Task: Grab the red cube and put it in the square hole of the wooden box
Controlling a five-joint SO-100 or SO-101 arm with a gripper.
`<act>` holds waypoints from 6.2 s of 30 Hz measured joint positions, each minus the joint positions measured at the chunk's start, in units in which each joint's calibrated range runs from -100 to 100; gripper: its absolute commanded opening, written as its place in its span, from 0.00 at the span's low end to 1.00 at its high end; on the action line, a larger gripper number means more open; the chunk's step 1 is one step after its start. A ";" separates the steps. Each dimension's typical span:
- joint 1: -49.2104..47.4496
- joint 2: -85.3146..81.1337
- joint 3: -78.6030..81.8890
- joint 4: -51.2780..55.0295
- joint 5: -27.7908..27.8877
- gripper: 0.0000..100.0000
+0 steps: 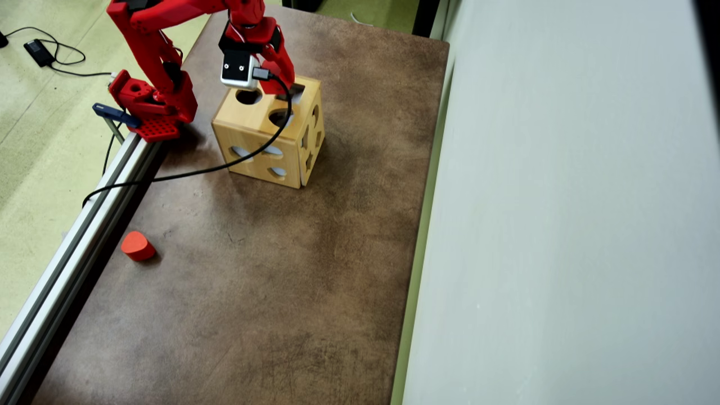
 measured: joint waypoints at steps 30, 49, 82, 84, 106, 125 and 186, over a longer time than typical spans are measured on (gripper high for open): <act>-3.09 3.05 -0.63 -5.08 -4.74 0.02; -3.09 6.44 -12.64 2.74 -4.74 0.02; -3.09 8.64 -10.47 2.74 -4.74 0.02; -3.09 8.64 -10.47 2.74 -4.74 0.02; -3.09 8.31 -10.47 2.74 -4.74 0.27; -3.38 -36.36 -10.20 2.74 -4.59 0.27; 13.65 -90.68 25.55 2.74 3.96 0.02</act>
